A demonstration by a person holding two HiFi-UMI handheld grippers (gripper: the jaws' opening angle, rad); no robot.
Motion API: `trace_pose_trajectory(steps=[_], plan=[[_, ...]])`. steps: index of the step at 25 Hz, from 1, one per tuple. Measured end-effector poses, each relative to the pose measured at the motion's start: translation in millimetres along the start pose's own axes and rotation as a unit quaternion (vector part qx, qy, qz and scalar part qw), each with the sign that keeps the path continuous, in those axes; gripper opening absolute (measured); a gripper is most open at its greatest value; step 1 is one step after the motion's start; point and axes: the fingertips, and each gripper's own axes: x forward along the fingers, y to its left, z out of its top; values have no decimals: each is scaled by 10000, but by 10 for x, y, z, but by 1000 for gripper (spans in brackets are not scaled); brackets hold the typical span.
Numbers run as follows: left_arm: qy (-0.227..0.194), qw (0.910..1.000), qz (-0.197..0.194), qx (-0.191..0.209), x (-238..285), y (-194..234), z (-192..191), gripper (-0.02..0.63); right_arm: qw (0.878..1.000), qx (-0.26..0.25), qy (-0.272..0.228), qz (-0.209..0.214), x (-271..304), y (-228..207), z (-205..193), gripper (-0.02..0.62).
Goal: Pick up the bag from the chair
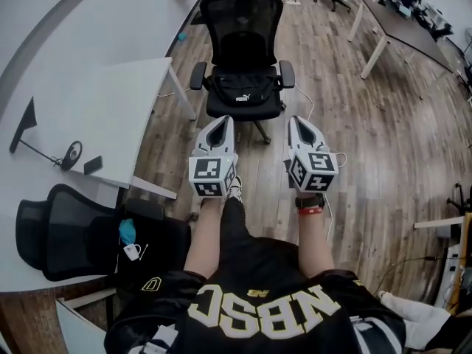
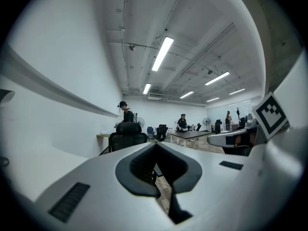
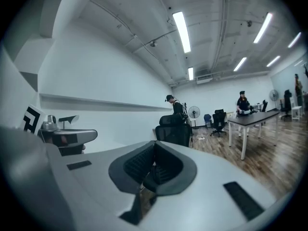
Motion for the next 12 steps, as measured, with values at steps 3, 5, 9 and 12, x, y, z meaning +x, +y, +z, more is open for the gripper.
trace_pose_trajectory(steps=[3,5,9,12], plan=[[15,10000,-54,-52,520,274,-33,14,10000,2,-26,-67,538,-144,92,9],[15,9999,-69,-99,879,501,0,14,9999,1,-40,-107,922,-225,215,9],[12,9999,-105,-71,1513,984,139,14,9999,-51,-43,-124,1646,-237,438,9],[-23,9998,-141,-167,1963,1343,189,14,9999,-88,2,-75,2207,-213,534,9]])
